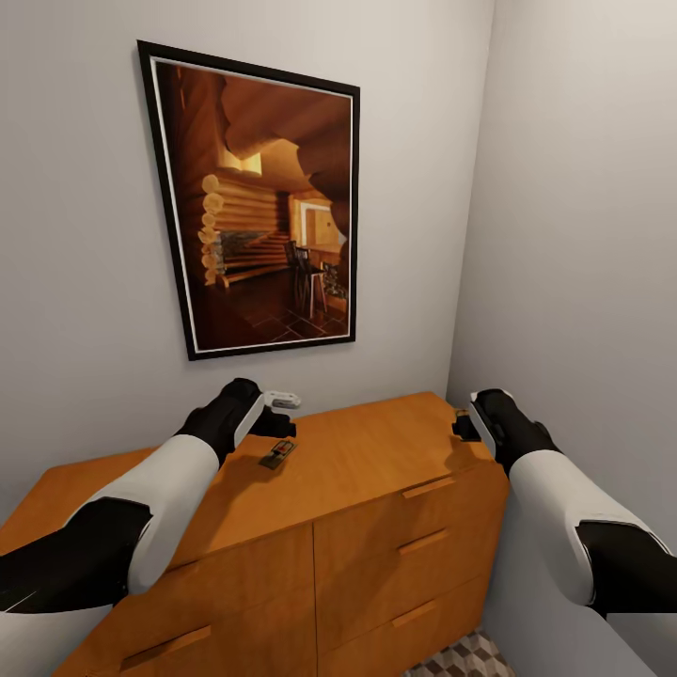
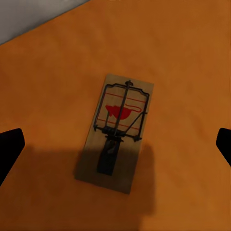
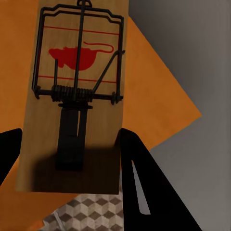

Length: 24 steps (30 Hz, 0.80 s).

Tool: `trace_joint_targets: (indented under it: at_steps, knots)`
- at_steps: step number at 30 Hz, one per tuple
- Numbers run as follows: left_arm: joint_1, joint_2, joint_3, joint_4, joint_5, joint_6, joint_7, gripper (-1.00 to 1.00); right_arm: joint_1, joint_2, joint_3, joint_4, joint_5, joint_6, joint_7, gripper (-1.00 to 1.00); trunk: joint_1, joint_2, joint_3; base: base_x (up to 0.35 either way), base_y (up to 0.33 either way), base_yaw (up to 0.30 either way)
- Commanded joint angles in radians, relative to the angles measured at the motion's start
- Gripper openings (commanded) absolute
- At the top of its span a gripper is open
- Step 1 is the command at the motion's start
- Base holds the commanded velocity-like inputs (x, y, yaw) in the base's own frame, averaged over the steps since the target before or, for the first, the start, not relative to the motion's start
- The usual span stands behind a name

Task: Take the four mousetraps from the cabinet in the bathroom and place them on the bathroom floor. Make sure all four end up on the same floor surface, and ensure that at least two of them are either under or directly next to the same bathroom sink.

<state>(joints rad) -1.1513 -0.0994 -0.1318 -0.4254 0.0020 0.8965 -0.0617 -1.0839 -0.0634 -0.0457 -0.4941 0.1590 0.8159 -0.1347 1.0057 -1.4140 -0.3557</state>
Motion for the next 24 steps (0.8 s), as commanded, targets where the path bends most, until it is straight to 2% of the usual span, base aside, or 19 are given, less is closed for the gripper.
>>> trace_joint_targets:
  at_steps: [1, 13, 20, 24]
  knots:
    - [-0.001, 0.001, -0.005, -0.001, 0.0, 0.004, -0.004, 1.0, -0.001, 0.001, -0.005, -0.003, 0.007, 0.005, 0.004, -1.0, 0.0, -0.001, -0.001, 0.0, 0.0, 0.0]
    - [-0.001, 0.001, -0.005, -0.003, 0.0, 0.003, -0.004, 1.0, -0.001, 0.001, -0.005, -0.009, 0.008, 0.008, 0.004, -1.0, 0.0, -0.001, -0.001, 0.0, 0.0, 0.0]
    - [0.0, 0.002, -0.005, -0.003, 0.0, 0.002, -0.005, 1.0, -0.001, 0.001, -0.001, -0.01, 0.009, 0.008, 0.004, -1.0, 0.027, -0.05, -0.023, 0.0, 0.0, 0.0]
    - [-0.001, 0.003, -0.006, -0.003, 0.0, 0.002, -0.006, 1.0, -0.001, 0.002, -0.001, -0.011, 0.01, 0.008, 0.004, -1.0, 0.027, -0.05, -0.023, 0.0, 0.0, 0.0]
